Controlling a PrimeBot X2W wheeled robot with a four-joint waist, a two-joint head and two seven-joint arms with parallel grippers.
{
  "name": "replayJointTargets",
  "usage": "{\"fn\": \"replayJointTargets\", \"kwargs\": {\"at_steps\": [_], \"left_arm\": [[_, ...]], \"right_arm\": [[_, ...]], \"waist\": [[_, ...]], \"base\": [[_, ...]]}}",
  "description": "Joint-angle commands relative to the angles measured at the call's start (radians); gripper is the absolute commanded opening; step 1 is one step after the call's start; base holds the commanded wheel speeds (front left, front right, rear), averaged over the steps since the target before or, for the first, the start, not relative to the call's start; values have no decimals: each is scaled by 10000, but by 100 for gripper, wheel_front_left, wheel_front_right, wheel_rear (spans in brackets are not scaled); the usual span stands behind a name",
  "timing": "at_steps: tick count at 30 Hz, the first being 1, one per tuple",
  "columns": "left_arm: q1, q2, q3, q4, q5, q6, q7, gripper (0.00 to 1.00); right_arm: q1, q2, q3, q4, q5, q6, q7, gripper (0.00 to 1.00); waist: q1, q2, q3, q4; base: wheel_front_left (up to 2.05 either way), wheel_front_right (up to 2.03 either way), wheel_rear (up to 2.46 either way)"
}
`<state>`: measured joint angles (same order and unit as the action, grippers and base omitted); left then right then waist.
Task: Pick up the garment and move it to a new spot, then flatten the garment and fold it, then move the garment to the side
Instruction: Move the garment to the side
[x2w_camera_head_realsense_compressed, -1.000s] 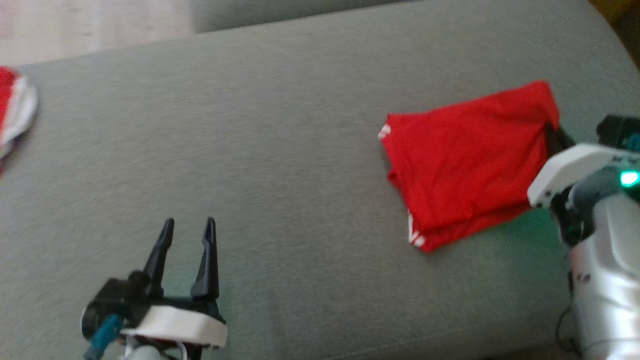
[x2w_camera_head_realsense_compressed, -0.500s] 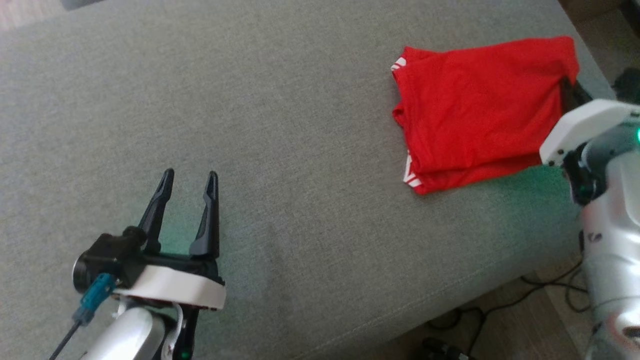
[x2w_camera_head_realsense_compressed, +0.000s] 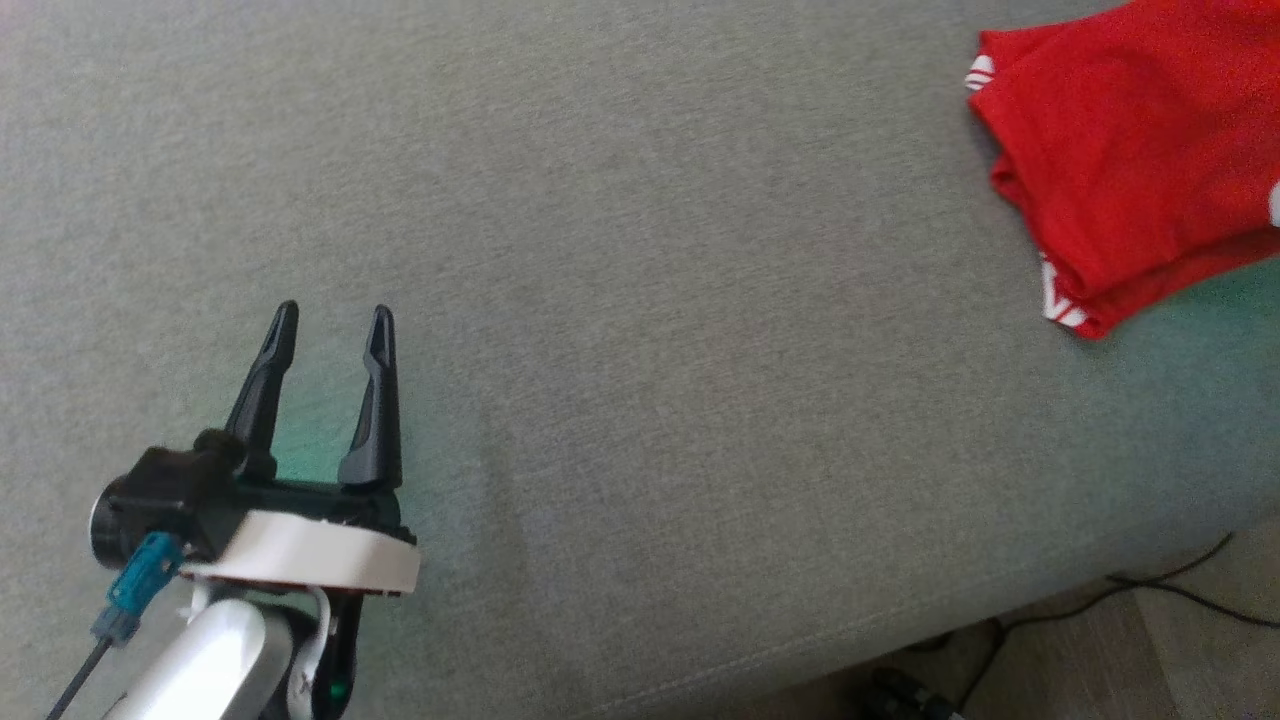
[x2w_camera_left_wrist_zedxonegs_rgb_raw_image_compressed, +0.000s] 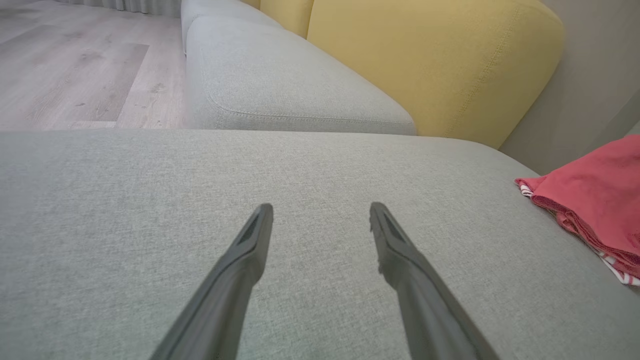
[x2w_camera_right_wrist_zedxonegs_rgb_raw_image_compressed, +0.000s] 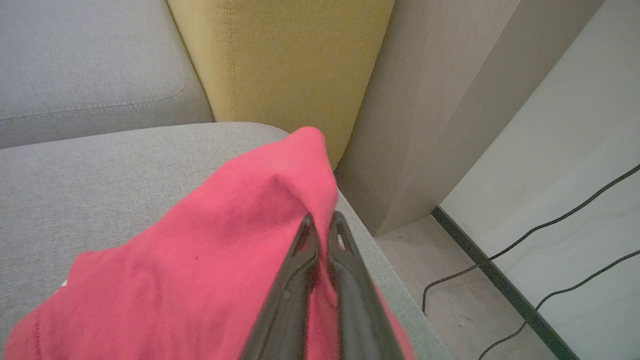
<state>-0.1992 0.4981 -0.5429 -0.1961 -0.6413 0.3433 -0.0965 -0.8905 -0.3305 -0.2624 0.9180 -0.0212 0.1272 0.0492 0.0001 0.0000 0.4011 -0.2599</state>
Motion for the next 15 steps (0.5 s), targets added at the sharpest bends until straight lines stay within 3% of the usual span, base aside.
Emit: {"fn": "replayJointTargets", "kwargs": {"at_steps": [1, 2, 3, 5, 15], "left_arm": [[-282, 304, 472, -414, 112, 56, 16, 100], [-273, 312, 474, -438, 115, 65, 13, 100], [-261, 309, 463, -449, 116, 67, 7, 100], [-231, 273, 421, -424, 106, 66, -9, 100], [50, -69, 318, 36, -179, -64, -350, 100]], "right_arm": [[-297, -383, -86, -199, -324, 35, -276, 0], [-307, -431, -246, -147, -487, 35, -430, 33], [-313, -425, -401, -99, -590, 35, -630, 74], [-306, -302, -716, 40, -713, 35, -924, 100], [-160, 204, -340, -37, -1273, 35, -1457, 100]], "waist": [[-1, 0, 146, 163], [-1, 0, 156, 200], [-1, 0, 149, 237], [-1, 0, 76, 302], [-1, 0, -889, 665]], "base": [[0, 0, 0], [0, 0, 0], [0, 0, 0], [0, 0, 0], [0, 0, 0]]}}
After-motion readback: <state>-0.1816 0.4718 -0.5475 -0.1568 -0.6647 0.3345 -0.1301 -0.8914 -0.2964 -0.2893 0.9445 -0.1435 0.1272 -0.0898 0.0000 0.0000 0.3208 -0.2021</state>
